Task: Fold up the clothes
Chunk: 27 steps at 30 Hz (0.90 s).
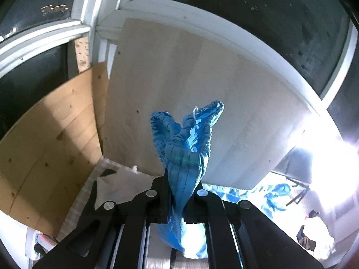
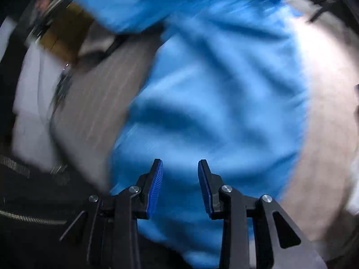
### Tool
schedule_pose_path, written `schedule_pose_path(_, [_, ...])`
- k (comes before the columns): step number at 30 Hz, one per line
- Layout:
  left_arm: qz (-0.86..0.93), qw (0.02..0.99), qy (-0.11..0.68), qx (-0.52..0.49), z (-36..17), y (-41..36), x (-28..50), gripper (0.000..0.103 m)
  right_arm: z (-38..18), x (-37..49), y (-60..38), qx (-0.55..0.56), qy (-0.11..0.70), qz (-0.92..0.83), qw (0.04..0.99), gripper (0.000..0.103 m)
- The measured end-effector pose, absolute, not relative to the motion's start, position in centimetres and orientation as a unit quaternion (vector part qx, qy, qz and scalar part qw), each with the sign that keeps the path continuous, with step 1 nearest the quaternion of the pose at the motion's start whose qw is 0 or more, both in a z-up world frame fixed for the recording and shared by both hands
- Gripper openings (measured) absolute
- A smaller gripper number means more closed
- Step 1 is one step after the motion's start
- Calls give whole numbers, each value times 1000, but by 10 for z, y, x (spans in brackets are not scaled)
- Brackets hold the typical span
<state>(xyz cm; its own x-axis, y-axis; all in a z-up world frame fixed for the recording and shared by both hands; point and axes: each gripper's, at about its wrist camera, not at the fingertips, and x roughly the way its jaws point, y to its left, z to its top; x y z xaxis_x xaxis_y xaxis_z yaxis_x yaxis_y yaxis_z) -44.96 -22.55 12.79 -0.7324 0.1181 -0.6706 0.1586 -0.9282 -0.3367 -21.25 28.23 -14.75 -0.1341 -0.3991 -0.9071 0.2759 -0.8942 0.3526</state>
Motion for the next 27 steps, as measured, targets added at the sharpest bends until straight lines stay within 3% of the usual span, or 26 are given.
schedule_pose_path(7, [-908,-12,177,378,120,-213,-437,5,-173,-169,202,638,-19,-716,283,41])
schedule_pose_path(18, [-911,3,173,375,135,-248,-406,5,-195,-158,164,627,40,-743,231,42])
schedule_pose_path(21, [-909,7,182,374,132,-253,-399,5,-201,-150,147,616,96,-753,213,50])
schedule_pose_path(27, [-904,-19,193,382,122,-258,-397,5,-209,-141,129,600,158,-767,166,50])
